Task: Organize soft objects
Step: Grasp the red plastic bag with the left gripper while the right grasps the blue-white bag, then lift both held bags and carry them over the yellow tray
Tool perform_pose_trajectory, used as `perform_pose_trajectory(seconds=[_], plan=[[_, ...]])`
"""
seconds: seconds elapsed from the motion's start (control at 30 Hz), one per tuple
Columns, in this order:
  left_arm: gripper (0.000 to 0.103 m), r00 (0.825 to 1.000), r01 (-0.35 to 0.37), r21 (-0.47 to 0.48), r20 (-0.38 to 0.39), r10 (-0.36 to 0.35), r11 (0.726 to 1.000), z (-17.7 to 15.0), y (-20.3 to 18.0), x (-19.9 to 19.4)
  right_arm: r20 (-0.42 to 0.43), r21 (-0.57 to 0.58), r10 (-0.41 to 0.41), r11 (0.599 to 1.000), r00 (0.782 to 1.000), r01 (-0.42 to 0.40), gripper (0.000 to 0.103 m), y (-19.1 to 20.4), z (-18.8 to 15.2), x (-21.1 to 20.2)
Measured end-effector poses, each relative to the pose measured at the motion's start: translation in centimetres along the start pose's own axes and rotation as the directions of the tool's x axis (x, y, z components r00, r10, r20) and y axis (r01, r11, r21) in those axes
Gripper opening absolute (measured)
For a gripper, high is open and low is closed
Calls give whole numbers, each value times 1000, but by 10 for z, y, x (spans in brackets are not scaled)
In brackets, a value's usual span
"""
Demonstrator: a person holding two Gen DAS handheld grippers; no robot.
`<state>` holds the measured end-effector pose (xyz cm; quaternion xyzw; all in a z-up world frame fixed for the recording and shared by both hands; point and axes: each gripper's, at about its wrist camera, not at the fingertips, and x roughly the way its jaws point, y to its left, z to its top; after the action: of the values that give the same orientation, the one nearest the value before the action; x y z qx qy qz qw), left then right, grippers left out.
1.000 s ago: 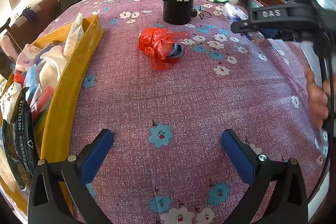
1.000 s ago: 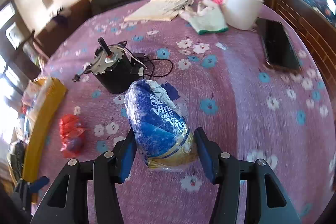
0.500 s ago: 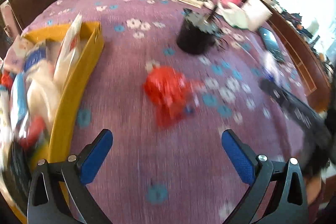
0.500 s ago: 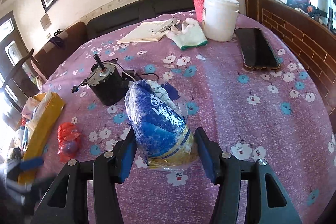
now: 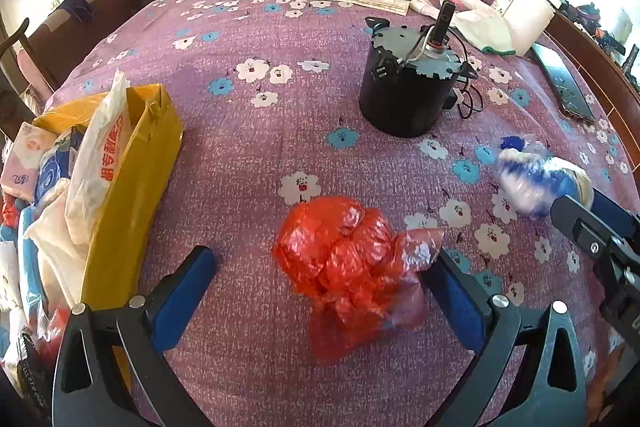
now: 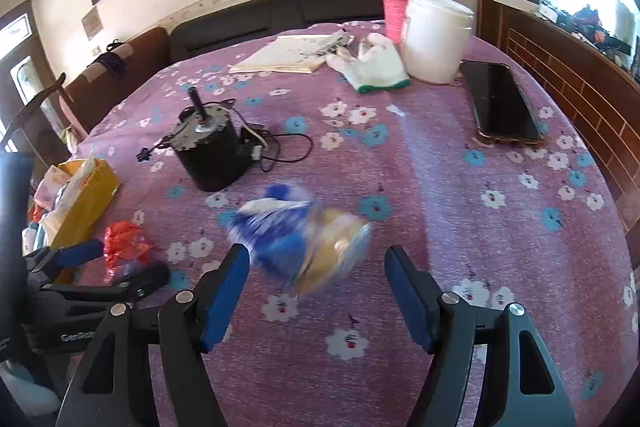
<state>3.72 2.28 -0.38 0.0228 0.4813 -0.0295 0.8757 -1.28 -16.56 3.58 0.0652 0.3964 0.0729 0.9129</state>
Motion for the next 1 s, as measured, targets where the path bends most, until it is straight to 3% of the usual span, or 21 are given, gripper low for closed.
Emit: perform_pose_trajectory(seconds=[0.17, 0.43, 0.63, 0.67, 0.73, 0.77, 0.8, 0.87, 1.0], plan=[[103, 999, 3, 1, 45, -3, 1000, -2, 0, 0, -11, 18, 42, 999, 999, -42, 83, 2, 4, 8], [103, 999, -3, -2, 49, 3, 1000, -3, -1, 0, -51, 65, 76, 995, 996, -72, 85, -1, 13, 23], [103, 999, 1, 5, 52, -1, 1000, -6, 0, -2, -68, 12, 44, 999, 997, -44, 85, 12, 15, 25], [98, 998, 7, 12, 55, -8, 1000, -7, -1, -4, -77, 0, 40, 999, 996, -41, 85, 14, 15, 26], [79, 997, 26, 49, 65, -29, 998, -10, -4, -11, -103, -34, 26, 999, 994, -29, 80, 20, 14, 29], [53, 997, 38, 69, 61, -43, 997, -10, -6, -15, -112, -48, 18, 999, 993, -23, 69, 22, 13, 29], [40, 997, 54, 83, 47, -58, 995, -10, -8, -19, -124, -60, 15, 998, 992, -23, 67, 24, 12, 29], [40, 993, 113, 74, 13, -114, 991, -11, -7, -24, -122, -66, 5, 998, 993, -13, 64, 25, 11, 26], [40, 990, 136, 71, 21, -138, 988, -22, -4, -35, -110, -71, 12, 997, 994, -20, 59, 28, 7, 14]])
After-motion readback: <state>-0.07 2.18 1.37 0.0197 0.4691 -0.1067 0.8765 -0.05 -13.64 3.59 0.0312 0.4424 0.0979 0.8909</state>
